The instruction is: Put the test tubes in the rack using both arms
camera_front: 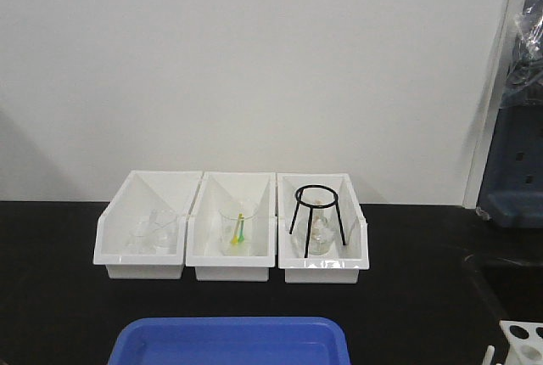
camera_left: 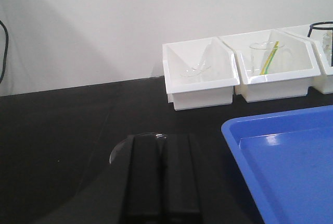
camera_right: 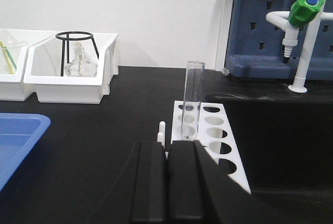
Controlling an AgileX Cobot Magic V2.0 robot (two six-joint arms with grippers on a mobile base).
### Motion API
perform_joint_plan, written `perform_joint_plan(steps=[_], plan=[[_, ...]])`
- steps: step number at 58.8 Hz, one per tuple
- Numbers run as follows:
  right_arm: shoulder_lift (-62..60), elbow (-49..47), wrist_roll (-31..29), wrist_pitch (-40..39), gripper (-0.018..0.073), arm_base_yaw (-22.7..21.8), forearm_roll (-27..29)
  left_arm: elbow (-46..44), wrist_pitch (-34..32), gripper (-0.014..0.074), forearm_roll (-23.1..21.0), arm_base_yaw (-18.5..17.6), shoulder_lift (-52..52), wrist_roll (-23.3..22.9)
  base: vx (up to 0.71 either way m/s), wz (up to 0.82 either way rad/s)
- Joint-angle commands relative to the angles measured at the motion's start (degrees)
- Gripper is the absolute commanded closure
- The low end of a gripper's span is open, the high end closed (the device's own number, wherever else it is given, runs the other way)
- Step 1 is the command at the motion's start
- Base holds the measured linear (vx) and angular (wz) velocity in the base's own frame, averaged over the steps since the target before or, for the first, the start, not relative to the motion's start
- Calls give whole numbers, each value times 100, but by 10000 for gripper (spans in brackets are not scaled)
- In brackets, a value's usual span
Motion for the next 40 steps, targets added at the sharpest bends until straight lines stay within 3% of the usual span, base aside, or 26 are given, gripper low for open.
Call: perform_joint_plan(steps=[1, 40], plan=[[-54, 74, -22, -445, 571, 6, -73, -161, -436, 602, -56, 32, 70, -39, 0, 0], [-56, 74, -22, -445, 571, 6, -73, -161, -436, 602, -56, 32, 70, -39, 0, 0]])
